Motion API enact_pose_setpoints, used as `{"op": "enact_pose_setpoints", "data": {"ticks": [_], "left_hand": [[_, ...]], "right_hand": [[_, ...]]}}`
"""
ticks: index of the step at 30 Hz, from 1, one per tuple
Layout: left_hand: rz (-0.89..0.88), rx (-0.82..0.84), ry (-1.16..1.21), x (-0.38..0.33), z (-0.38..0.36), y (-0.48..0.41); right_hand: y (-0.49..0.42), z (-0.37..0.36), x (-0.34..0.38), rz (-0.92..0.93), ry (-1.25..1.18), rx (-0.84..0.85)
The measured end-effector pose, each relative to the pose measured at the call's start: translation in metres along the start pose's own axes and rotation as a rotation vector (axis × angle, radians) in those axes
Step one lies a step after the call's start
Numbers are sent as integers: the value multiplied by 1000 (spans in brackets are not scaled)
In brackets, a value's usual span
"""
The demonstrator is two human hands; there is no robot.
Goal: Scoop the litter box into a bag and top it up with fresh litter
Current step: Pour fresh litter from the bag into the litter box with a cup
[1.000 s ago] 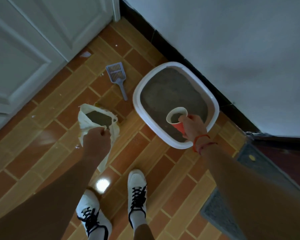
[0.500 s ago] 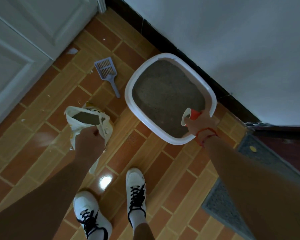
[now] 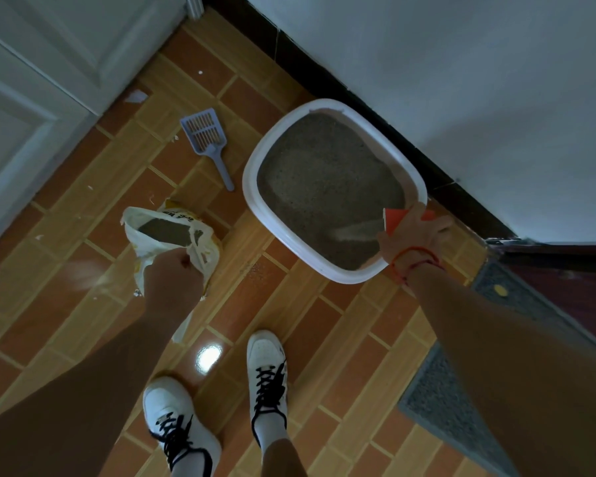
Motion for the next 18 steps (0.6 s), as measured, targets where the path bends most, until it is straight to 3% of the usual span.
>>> {"op": "enact_pose_setpoints", "data": {"ticks": [18], "left_hand": [[-43, -12, 11, 8, 25, 9]], "right_hand": [[17, 25, 9, -96, -58, -33]]}}
Point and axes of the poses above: each hand's wrist, its own y-axis away from the middle knuckle, its own z-axis out of the back of the hand, x = y × z, the point moved 7 cm from there along -y, towards the middle knuckle, and after that the axes turned 13 degrees about -y, right-handed, at the moved point
